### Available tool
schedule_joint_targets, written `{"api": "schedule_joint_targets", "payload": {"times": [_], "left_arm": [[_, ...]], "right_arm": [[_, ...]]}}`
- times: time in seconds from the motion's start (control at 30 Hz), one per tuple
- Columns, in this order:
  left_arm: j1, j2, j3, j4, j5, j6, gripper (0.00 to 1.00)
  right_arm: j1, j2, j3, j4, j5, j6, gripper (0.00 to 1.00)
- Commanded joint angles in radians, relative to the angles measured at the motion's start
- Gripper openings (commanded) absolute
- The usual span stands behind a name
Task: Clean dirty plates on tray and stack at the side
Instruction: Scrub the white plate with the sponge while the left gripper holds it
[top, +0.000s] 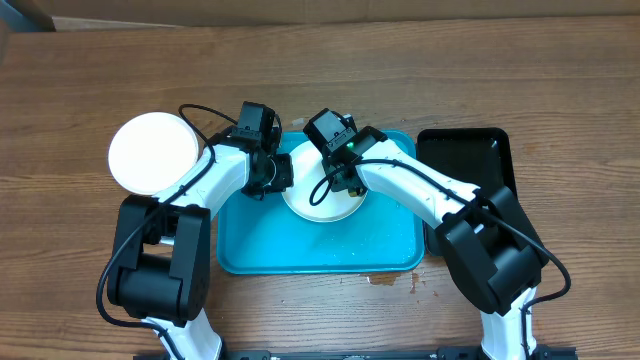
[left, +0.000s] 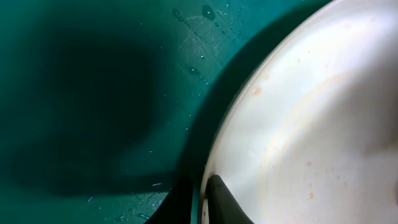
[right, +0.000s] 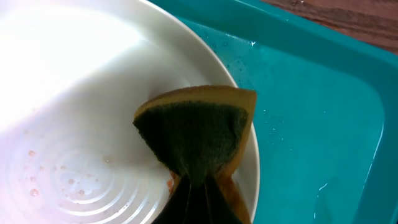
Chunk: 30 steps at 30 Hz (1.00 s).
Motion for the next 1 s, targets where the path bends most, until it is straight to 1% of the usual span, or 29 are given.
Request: {"api": "schedule_joint_targets", "payload": {"times": [0.0, 0.13, 0.2, 0.23, 0.33, 0.37, 0.4, 0.43, 0.47, 0.5, 0.53, 0.7, 0.8, 0.87, 0.97], "left_arm": [[0.003, 0.016, -0.005, -0.003, -0.002, 0.000, 0.11], [0.003, 0.016, -0.005, -0.003, -0.002, 0.000, 0.11], [0.003, 0.016, -0.005, -0.003, -0.002, 0.000, 0.11], [0.003, 0.016, -0.005, -0.003, -0.002, 0.000, 0.11], [0.003, 0.016, -0.005, -0.003, 0.002, 0.000, 0.11], [0.003, 0.016, -0.005, -0.003, 0.002, 0.000, 0.11], [0.003, 0.016, -0.005, -0.003, 0.002, 0.000, 0.11], [0.003, 0.016, -0.005, -0.003, 0.002, 0.000, 0.11], [0.003, 0.016, -0.005, -0.003, 0.002, 0.000, 0.11], [0.003, 0.016, -0.005, -0.003, 0.002, 0.000, 0.11], [0.003, 0.016, -0.005, -0.003, 0.002, 0.000, 0.11], [0.003, 0.016, -0.005, -0.003, 0.002, 0.000, 0.11], [0.003, 0.016, -0.005, -0.003, 0.002, 0.000, 0.06], [0.003, 0.016, -0.005, -0.003, 0.002, 0.000, 0.05], [0.003, 0.016, -0.005, -0.003, 0.003, 0.000, 0.04]], "right_arm": [[0.001, 0.023, -0.016, 0.003, -0.031, 0.003, 0.04], [0.001, 0.023, -0.019, 0.000, -0.101, 0.005, 0.04], [0.001, 0.023, -0.019, 0.001, -0.100, 0.011, 0.26], [0.001, 0.023, -0.019, 0.002, -0.100, 0.011, 0.30], [0.001, 0.023, -0.019, 0.001, -0.100, 0.011, 0.37], [0.000, 0.023, -0.019, 0.001, -0.100, 0.011, 0.37], [0.000, 0.023, -0.019, 0.002, -0.099, 0.010, 0.37], [0.000, 0.023, -0.019, 0.002, -0.097, 0.010, 0.31], [0.000, 0.023, -0.019, 0.002, -0.096, 0.010, 0.17], [0.000, 0.023, -0.019, 0.002, -0.097, 0.010, 0.07], [0.000, 0.023, -0.019, 0.000, -0.097, 0.010, 0.04], [0.000, 0.023, -0.028, -0.012, -0.097, 0.011, 0.04], [0.000, 0.023, -0.057, 0.013, -0.099, 0.011, 0.04], [-0.001, 0.023, -0.063, 0.017, -0.101, 0.011, 0.04], [-0.020, 0.023, -0.063, 0.016, -0.179, 0.010, 0.04]]}}
